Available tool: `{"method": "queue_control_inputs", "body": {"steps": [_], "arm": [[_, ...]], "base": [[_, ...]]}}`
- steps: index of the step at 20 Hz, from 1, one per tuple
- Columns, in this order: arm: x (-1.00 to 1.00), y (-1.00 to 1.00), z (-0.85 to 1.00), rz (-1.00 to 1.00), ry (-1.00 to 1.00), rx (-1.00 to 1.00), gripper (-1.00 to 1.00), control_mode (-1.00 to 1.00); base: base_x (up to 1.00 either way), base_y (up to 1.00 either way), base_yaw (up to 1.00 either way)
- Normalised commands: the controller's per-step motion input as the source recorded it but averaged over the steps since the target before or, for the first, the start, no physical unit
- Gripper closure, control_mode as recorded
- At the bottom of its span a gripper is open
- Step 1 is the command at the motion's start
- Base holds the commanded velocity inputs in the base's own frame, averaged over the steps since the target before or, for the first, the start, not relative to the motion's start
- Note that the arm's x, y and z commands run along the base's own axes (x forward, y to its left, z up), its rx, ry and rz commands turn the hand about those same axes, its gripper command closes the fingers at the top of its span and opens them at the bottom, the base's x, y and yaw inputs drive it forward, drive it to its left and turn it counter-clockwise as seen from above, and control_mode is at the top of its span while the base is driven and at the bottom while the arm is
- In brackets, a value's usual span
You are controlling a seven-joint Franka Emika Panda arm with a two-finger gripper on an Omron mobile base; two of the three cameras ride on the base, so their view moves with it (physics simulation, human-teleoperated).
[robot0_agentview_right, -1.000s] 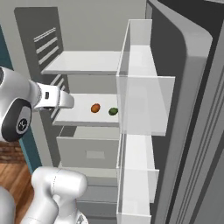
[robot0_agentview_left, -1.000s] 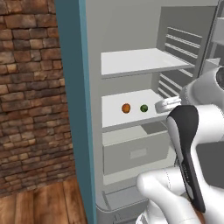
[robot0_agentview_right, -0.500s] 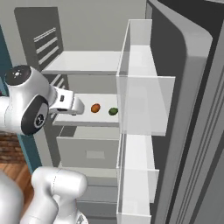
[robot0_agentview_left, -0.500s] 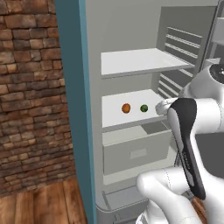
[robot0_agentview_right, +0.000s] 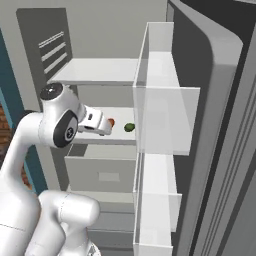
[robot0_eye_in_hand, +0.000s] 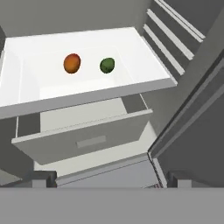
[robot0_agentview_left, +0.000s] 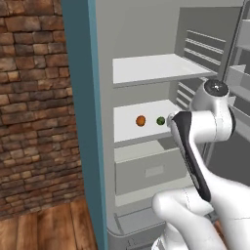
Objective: Open the fridge, remove the mango, avocado, and fish, and place them on any counter.
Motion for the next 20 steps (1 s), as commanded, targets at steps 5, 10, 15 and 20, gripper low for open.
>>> {"method": "queue_control_inputs", "body": {"steps": [5, 10, 15, 20], "arm": [[0.79, -0.08, -0.47, 0.0, 0.09, 0.0, -1.0, -1.0], [0.79, -0.04, -0.38, 0.0, 0.07, 0.0, -1.0, -1.0], [0.87, -0.24, -0.37, 0.0, 0.06, 0.0, -1.0, -1.0], [0.75, -0.22, -0.32, 0.0, 0.06, 0.0, -1.0, -1.0]], "base": [[0.0, 0.0, 0.0], [0.0, 0.0, 0.0], [0.0, 0.0, 0.0], [0.0, 0.0, 0.0]]}}
